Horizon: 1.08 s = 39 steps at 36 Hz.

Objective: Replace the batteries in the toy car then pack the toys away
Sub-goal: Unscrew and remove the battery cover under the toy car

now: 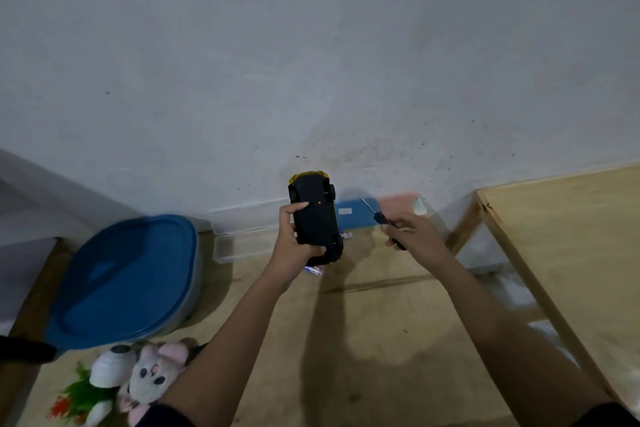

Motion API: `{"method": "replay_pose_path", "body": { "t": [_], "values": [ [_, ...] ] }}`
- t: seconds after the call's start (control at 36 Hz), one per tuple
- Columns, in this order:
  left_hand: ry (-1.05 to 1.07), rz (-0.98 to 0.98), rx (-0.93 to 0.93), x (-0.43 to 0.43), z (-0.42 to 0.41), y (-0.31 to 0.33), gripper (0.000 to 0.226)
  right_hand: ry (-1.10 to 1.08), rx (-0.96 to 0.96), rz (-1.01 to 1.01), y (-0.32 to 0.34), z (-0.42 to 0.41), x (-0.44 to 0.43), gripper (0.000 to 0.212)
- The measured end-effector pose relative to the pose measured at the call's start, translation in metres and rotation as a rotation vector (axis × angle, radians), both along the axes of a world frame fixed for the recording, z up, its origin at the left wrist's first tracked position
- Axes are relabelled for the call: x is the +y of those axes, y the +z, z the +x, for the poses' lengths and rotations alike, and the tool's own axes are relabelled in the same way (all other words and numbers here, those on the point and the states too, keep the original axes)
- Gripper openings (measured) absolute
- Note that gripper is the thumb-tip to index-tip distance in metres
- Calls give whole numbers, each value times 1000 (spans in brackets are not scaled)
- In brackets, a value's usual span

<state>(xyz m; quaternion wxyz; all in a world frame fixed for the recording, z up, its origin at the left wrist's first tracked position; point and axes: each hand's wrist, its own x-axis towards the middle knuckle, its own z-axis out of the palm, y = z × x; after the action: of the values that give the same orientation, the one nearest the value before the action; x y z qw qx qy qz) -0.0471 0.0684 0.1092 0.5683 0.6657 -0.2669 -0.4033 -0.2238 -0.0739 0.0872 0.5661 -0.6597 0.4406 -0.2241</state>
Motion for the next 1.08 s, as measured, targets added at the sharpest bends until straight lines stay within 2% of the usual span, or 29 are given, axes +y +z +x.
{"method": "replay_pose_path", "body": {
  "t": [0.11, 0.19, 0.39, 0.69, 0.94, 1.08],
  "values": [
    [46, -20, -7, 6, 9, 5, 76, 49, -219, -112, 36, 23, 2, 14],
    [84, -35, -11, 9, 15, 11, 75, 101, -253, -215, 54, 39, 7, 14],
    [117, -41, -55, 17, 23, 19, 73, 195, -131, -432, 63, 66, 18, 11],
    [117, -100, -116, 16, 24, 18, 71, 200, -71, -490, 66, 74, 23, 9],
    [190, -21, -327, 3, 35, -4, 90, 164, -6, -439, 70, 77, 25, 9],
    [203, 39, -414, 2, 34, -1, 86, 139, 31, -554, 80, 82, 27, 14]
  ]
}}
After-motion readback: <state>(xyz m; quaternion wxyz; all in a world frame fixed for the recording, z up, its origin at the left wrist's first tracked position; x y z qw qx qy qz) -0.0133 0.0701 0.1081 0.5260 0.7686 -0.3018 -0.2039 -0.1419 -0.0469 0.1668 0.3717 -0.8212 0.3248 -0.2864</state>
